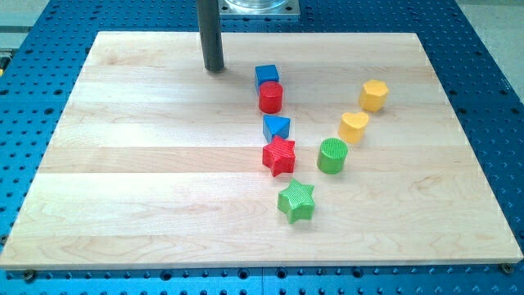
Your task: Move your arm towards the yellow hexagon
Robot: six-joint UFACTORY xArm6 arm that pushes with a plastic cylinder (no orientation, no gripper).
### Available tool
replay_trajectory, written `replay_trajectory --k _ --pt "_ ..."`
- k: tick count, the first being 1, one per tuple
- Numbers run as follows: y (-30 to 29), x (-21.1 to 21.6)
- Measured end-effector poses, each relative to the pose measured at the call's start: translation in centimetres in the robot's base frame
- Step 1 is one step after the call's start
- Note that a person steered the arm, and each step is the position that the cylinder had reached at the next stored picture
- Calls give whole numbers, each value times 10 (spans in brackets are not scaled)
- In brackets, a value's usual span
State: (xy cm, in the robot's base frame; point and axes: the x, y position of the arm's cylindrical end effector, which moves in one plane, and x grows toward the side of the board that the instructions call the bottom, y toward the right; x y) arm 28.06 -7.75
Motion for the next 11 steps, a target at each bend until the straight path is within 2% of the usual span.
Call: replay_trajectory --k 4,5,6,11 --pt "-1 -2" --pt "-17 -35" --pt "-15 -47" --pt "-14 -61"
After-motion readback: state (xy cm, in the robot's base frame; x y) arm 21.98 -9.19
